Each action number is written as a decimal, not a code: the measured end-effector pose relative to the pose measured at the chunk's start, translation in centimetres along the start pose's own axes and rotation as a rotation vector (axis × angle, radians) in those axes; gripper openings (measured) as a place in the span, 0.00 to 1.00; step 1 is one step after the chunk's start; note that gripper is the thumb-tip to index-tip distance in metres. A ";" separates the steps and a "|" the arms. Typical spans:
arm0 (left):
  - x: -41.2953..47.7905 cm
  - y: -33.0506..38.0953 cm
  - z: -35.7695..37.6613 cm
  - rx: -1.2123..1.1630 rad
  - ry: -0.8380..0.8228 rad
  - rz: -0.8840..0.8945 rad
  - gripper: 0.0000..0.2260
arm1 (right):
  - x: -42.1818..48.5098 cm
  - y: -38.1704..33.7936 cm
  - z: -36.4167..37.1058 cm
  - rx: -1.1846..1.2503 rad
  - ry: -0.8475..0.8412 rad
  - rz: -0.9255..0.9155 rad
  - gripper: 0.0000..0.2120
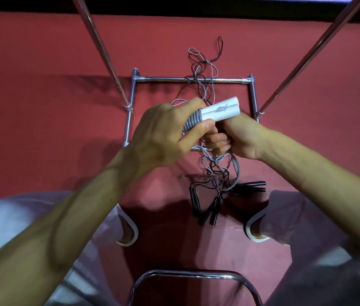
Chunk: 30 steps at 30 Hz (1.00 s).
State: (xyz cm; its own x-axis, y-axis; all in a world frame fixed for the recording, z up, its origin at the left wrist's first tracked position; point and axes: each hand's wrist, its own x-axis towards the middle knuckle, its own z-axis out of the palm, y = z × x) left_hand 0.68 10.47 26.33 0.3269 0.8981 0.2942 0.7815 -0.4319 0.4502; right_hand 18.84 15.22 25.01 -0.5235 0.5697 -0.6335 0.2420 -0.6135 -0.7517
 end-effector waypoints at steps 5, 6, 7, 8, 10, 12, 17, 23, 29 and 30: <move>0.3 -1.2 -0.1 0.125 -0.021 -0.079 0.18 | 0.7 0.5 -0.2 -0.277 0.203 -0.077 0.19; 0.4 -1.7 -0.2 0.110 -0.011 -0.114 0.18 | 0.7 0.6 -0.4 -0.304 0.260 -0.112 0.19; 0.5 -2.1 -0.2 0.086 0.002 -0.157 0.18 | 0.7 0.7 -0.6 -0.318 0.306 -0.166 0.19; 0.6 -2.4 -0.1 0.051 0.010 -0.207 0.19 | 0.7 0.8 -0.9 -0.327 0.342 -0.242 0.15; 0.9 -3.0 0.1 -0.068 0.023 -0.316 0.19 | 0.6 0.8 -1.5 -0.390 0.424 -0.442 0.07; 1.2 -3.6 0.4 -0.201 0.046 -0.408 0.20 | 0.5 0.7 -2.1 -0.606 0.544 -0.631 0.08; 1.7 -4.1 0.7 -0.400 0.052 -0.525 0.22 | 0.1 0.8 -2.4 -1.053 0.696 -0.969 0.03; 1.8 -4.4 0.7 -0.441 0.048 -0.539 0.23 | -0.4 -0.4 -2.2 -0.341 0.445 -0.408 0.03; 1.7 -4.1 1.2 -0.459 0.022 -0.542 0.27 | -0.8 -1.7 -3.3 0.162 0.100 0.079 0.08; 1.7 -4.2 1.2 -0.455 0.021 -0.551 0.28 | -0.9 -1.7 -3.1 0.075 0.121 0.017 0.10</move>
State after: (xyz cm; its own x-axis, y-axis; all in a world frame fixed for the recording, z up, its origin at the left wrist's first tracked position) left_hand -1.37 13.88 23.91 -0.0653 0.9958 -0.0635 0.5292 0.0885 0.8439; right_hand 21.42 17.48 26.32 -0.4166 0.6175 -0.6672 0.1861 -0.6604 -0.7275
